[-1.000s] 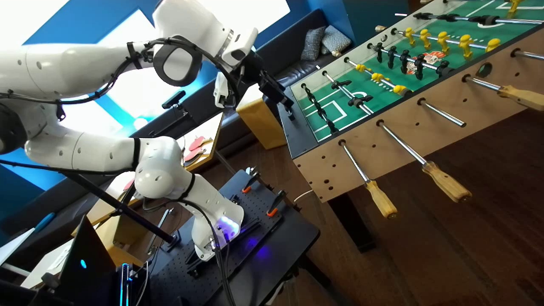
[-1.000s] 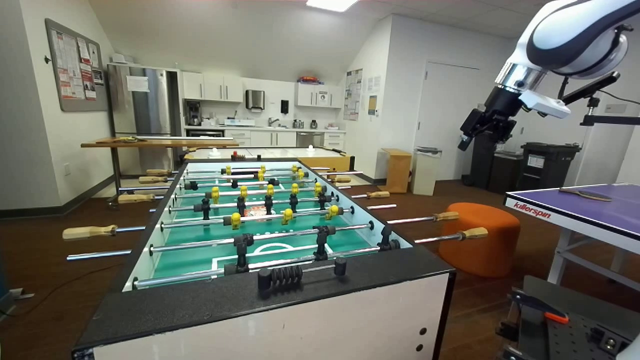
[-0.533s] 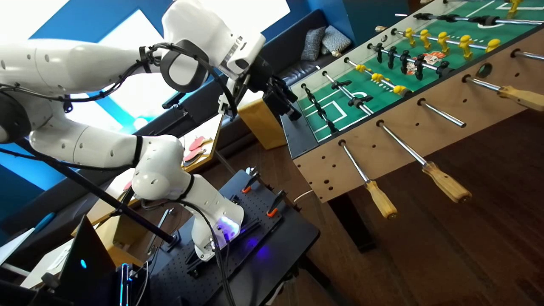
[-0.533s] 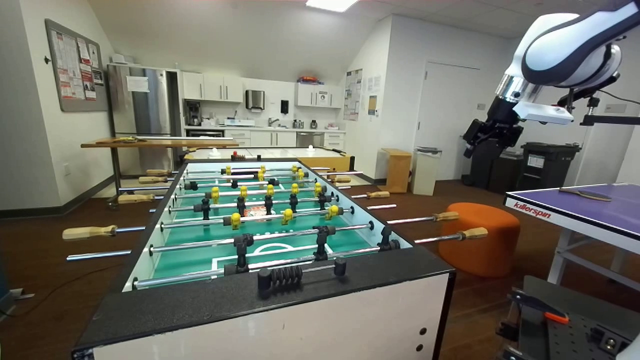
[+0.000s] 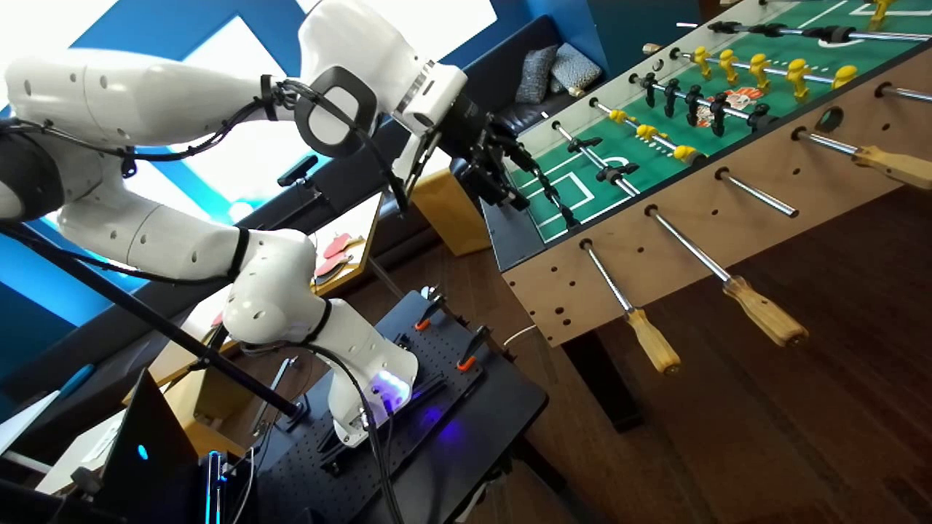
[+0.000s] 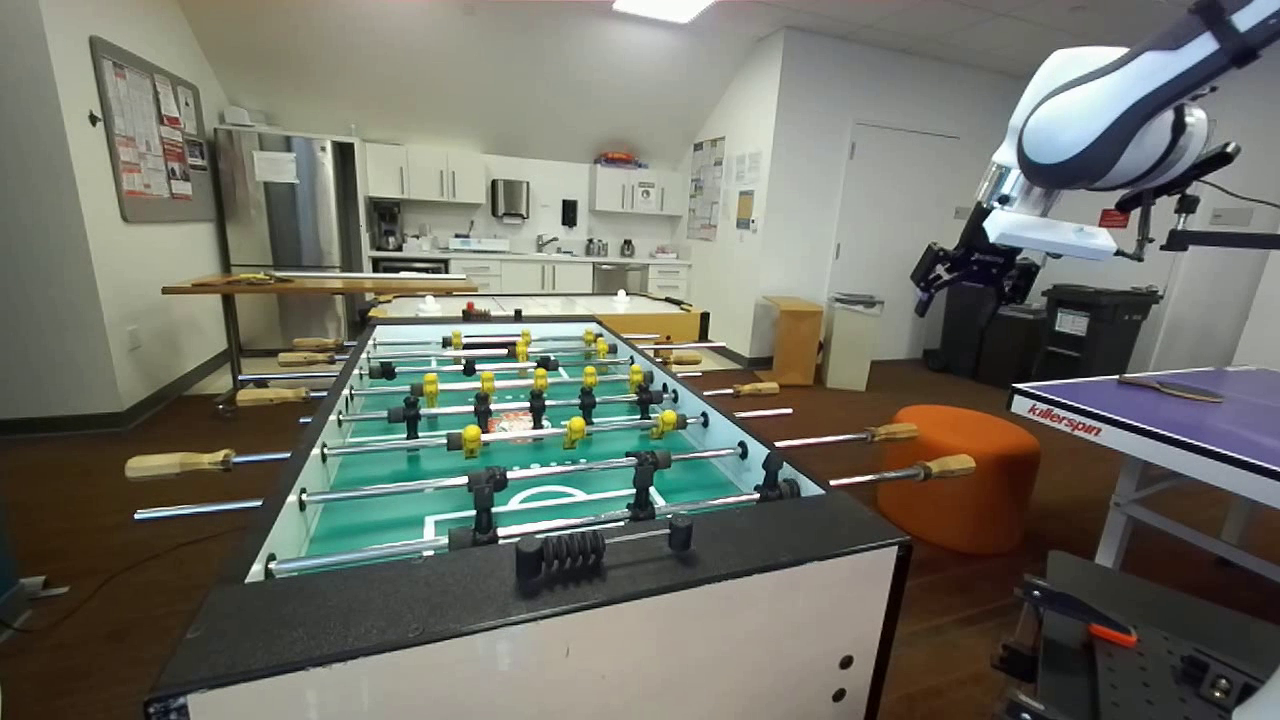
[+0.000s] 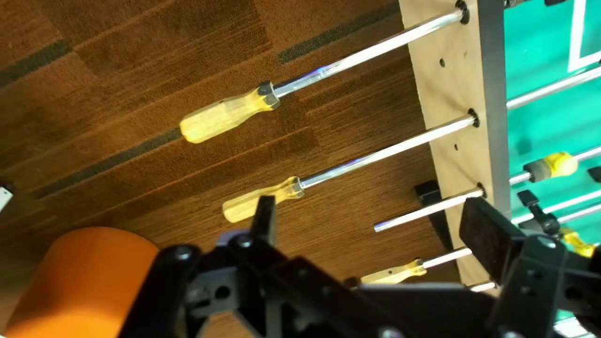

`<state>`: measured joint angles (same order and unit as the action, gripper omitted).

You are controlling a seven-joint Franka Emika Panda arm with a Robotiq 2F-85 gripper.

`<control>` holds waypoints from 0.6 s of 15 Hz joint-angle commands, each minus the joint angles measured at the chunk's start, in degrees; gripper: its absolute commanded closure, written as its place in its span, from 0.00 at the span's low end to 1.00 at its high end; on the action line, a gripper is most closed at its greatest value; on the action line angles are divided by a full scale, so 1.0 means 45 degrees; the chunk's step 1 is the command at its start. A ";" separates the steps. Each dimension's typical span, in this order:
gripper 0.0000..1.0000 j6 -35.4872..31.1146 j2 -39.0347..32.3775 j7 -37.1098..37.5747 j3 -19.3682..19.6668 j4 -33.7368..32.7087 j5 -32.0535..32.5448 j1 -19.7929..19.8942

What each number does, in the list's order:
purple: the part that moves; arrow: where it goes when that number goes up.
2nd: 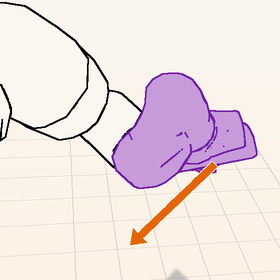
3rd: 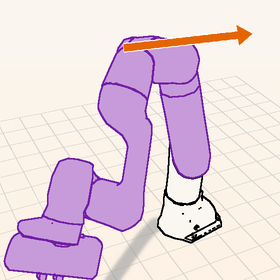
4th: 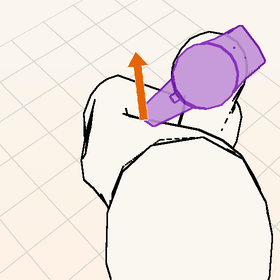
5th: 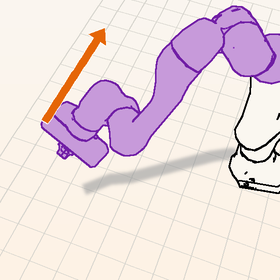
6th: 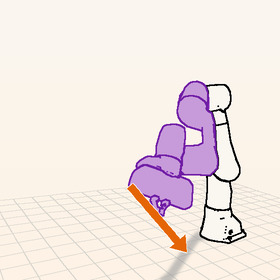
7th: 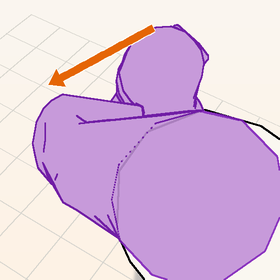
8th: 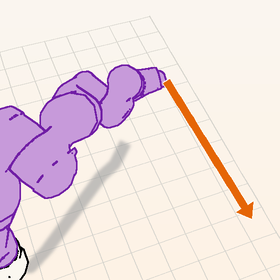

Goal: Push in the first rod of the football table.

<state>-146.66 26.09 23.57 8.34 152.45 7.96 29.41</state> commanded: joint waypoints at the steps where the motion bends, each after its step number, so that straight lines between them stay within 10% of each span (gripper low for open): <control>1: 0.00 -0.0998 -0.2647 0.1983 -0.0066 -0.1391 0.0405 0.0945; 8: 0.00 -0.1823 -0.5935 0.6060 0.1377 -0.2344 0.0825 0.1077; 9: 0.00 -0.1575 -0.5271 0.4713 0.1676 -0.2084 0.0581 0.0765</control>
<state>-153.81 2.24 44.97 13.17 143.11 10.50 35.58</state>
